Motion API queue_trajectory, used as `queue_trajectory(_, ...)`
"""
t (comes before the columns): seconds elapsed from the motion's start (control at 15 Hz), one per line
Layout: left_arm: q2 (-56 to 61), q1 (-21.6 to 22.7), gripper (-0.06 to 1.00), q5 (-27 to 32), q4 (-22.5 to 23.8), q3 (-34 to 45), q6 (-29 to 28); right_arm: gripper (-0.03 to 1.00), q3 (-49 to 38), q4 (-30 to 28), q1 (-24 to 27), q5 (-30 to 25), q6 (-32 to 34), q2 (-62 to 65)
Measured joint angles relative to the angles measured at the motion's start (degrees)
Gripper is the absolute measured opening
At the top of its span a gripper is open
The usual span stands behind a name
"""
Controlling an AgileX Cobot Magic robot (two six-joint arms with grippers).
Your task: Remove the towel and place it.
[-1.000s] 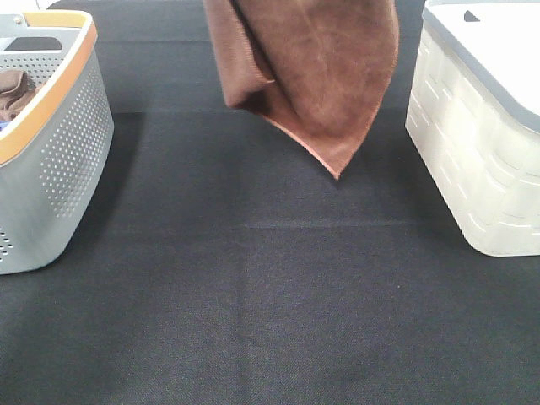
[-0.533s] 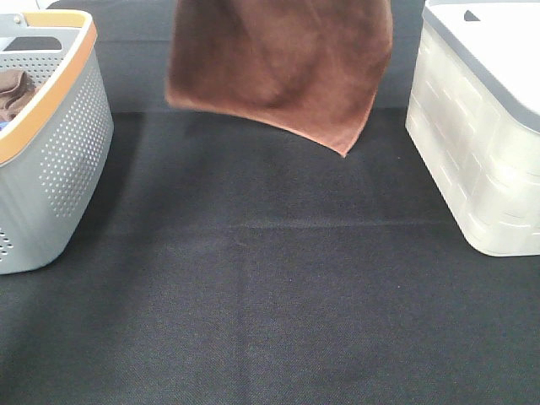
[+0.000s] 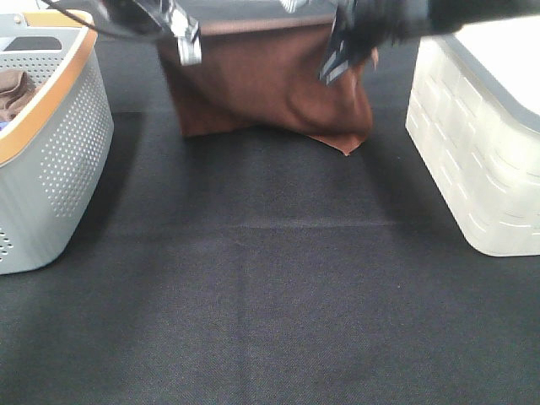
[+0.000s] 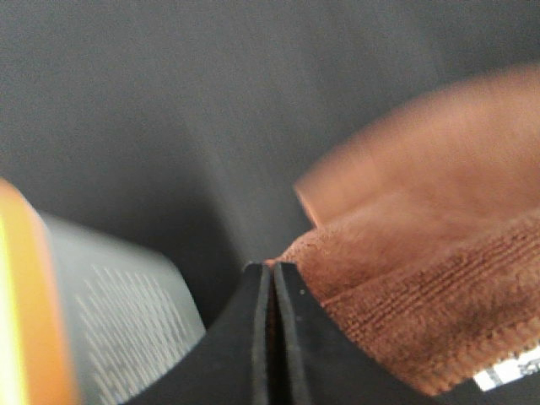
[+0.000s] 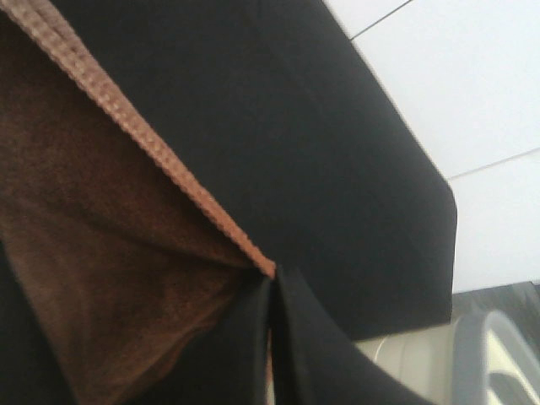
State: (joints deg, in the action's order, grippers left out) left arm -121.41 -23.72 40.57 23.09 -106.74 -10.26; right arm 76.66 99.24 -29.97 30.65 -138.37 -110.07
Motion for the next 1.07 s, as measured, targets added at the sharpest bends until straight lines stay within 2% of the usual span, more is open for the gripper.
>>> queue_trajectory(0.13, 0.0, 0.0, 0.0, 9.45, -8.88, 0.0, 5.21, 0.0, -4.87, 0.06, -2.12, 2.75, -0.06, 0.69)
queue_trajectory(0.2, 0.0, 0.0, 0.0, 12.95, -10.89, 0.0, 6.53, 0.0, -6.82, 0.06, -2.81, 3.09, 0.23, 1.55)
queue_trajectory(0.53, 0.0, 0.0, 0.0, 25.61, -15.76, -0.23, 9.05, 0.0, -18.45, 0.0, -7.16, 3.32, 5.73, 7.1)
queue_trajectory(0.8, 0.97, 0.0, 0.0, 27.44, -20.45, 1.6, 9.4, 0.0, -27.22, -0.11, -9.28, 3.32, 11.69, 10.94)
queue_trajectory(1.07, 5.5, -0.46, 0.0, 27.33, -24.92, 13.01, 8.94, 0.0, -34.32, -0.52, -9.68, -0.06, 15.76, 15.81)
